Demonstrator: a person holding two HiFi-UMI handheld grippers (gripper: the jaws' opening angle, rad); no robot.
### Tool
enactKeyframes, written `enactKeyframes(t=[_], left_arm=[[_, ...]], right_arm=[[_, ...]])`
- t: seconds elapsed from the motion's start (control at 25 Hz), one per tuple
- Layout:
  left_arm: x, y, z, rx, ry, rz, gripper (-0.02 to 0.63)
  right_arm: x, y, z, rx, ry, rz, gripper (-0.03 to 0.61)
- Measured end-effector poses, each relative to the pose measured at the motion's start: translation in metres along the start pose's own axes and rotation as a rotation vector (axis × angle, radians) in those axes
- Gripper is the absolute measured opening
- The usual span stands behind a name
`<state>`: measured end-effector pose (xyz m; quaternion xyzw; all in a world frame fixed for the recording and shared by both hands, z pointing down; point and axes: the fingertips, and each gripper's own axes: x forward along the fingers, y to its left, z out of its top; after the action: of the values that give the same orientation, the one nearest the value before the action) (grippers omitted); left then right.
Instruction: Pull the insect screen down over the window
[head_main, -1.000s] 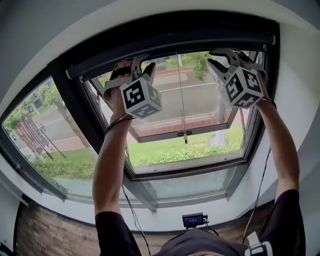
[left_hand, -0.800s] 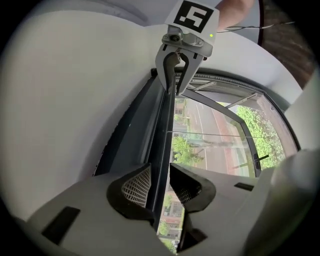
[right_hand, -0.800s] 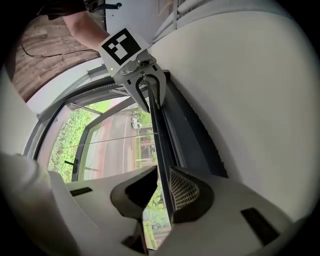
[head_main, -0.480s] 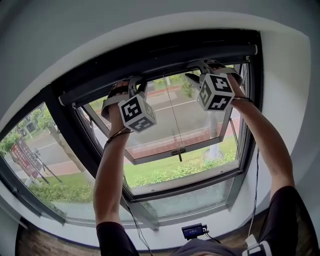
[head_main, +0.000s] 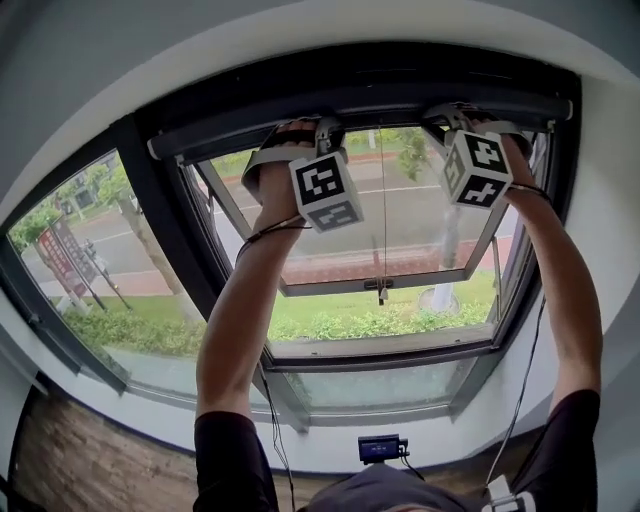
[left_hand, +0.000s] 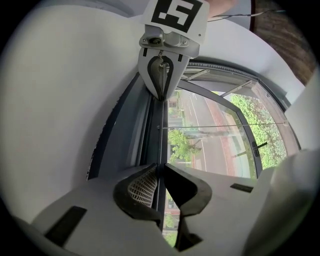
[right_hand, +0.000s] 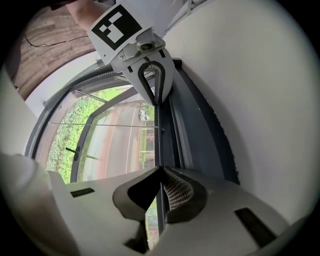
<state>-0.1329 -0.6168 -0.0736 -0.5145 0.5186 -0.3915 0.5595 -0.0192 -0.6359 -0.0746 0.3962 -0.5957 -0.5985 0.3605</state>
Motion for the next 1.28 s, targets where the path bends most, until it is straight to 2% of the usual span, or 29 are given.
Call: enactKeyframes(t=[0.12, 0.32, 0.64, 0.76, 0.96, 1.12, 1.28], left_arm=[[0.004, -0.001, -0.005, 0.007, 0.031, -0.028, 0.028], [-0.003, -0.015, -0.007, 0.013, 0.037, -0.097, 0.025], [-0.017, -0.086, -0.004, -0.010, 0.013, -0.258, 0.023], [-0.027, -0.120, -0.006, -0.017, 0.009, -0.333, 0.021], [-0.039, -0.166, -0.012, -0.033, 0.027, -0.359, 0.021], [-0.049, -0.215, -0.009, -0.078, 0.017, -0.426, 0.021], [-0.053, -0.255, -0.015, -0.090, 0.027, -0.479, 0.021]], right_arm=[[0.000, -0.002, -0.001, -0.010, 0.017, 0.023, 0.025], [-0.003, 0.013, 0.002, -0.013, 0.020, 0.081, 0.023], [-0.011, 0.081, -0.002, 0.012, 0.017, 0.228, 0.023], [-0.014, 0.118, -0.002, 0.024, 0.029, 0.319, 0.023], [-0.016, 0.168, -0.003, 0.051, 0.018, 0.406, 0.021], [-0.022, 0.218, -0.008, 0.078, 0.022, 0.477, 0.021], [-0.021, 0.258, -0.010, 0.102, 0.027, 0.524, 0.021]])
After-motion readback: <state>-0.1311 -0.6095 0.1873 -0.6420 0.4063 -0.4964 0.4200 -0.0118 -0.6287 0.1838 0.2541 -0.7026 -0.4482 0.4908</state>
